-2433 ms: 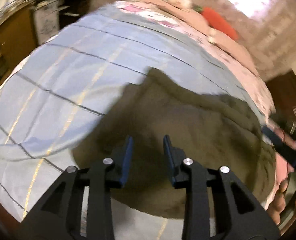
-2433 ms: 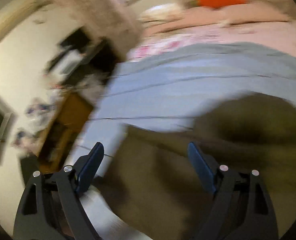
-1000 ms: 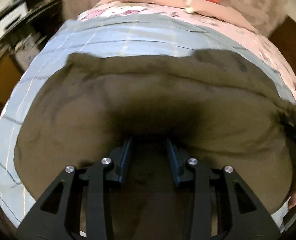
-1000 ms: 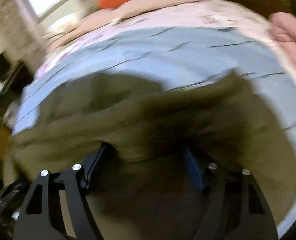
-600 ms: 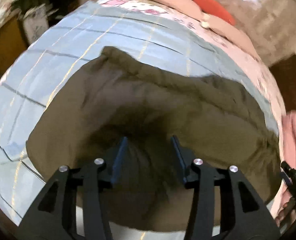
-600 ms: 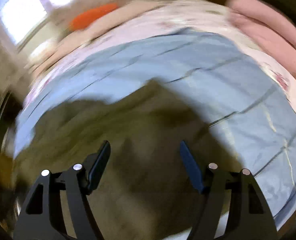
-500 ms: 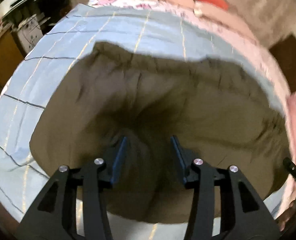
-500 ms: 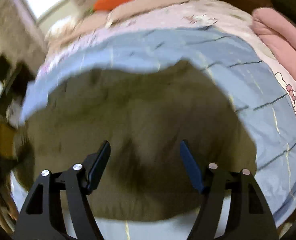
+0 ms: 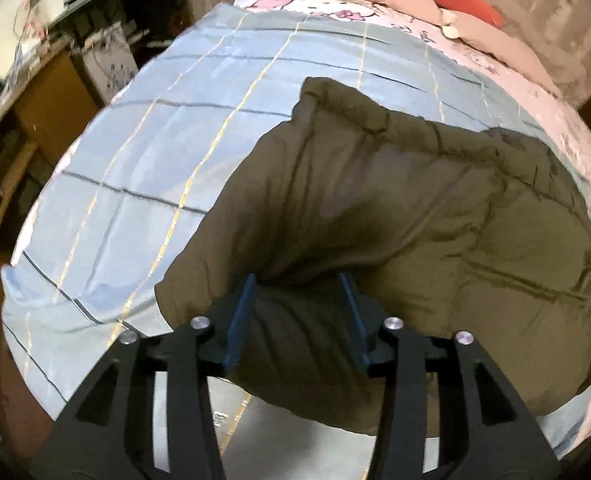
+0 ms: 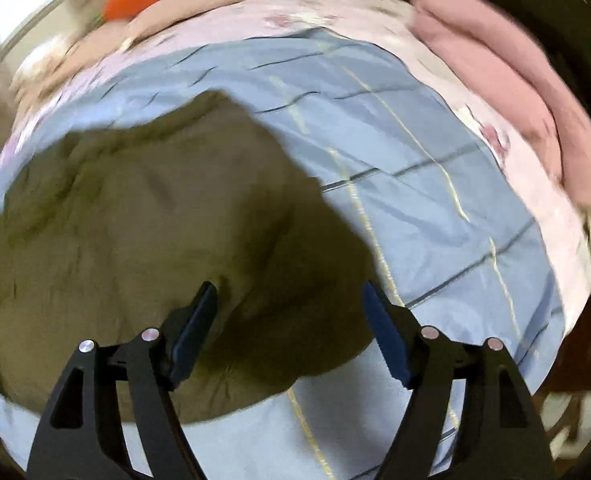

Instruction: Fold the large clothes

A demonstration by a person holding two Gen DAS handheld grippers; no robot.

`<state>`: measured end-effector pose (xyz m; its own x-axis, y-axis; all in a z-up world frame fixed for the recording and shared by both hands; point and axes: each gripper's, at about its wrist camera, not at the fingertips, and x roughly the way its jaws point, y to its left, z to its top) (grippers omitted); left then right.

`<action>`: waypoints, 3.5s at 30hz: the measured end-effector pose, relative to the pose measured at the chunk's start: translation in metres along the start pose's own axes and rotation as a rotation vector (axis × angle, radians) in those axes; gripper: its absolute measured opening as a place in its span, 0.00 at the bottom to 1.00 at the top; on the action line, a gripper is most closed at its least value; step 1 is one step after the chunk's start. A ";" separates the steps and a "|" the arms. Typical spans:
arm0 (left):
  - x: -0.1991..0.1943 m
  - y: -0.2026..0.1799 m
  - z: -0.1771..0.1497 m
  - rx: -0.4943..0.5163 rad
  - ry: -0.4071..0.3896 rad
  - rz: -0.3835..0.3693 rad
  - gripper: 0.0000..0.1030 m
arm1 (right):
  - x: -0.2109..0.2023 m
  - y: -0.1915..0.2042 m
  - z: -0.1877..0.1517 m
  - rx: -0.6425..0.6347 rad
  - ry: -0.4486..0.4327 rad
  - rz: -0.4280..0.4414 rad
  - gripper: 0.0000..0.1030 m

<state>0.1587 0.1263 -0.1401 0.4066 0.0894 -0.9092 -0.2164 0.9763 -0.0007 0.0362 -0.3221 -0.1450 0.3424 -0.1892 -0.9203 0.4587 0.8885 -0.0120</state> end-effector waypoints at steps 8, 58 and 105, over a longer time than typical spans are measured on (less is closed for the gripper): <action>-0.006 0.016 0.002 -0.086 0.012 -0.032 0.53 | -0.002 -0.040 -0.001 0.154 0.007 0.078 0.89; -0.208 -0.091 -0.132 0.287 -0.480 -0.168 0.98 | -0.171 0.094 -0.102 -0.214 -0.457 0.130 0.99; -0.203 -0.093 -0.135 0.287 -0.466 -0.180 0.98 | -0.170 0.109 -0.110 -0.257 -0.456 0.142 0.99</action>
<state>-0.0236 -0.0095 -0.0117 0.7771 -0.0691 -0.6256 0.1153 0.9928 0.0337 -0.0621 -0.1474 -0.0324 0.7341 -0.1712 -0.6571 0.1861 0.9814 -0.0478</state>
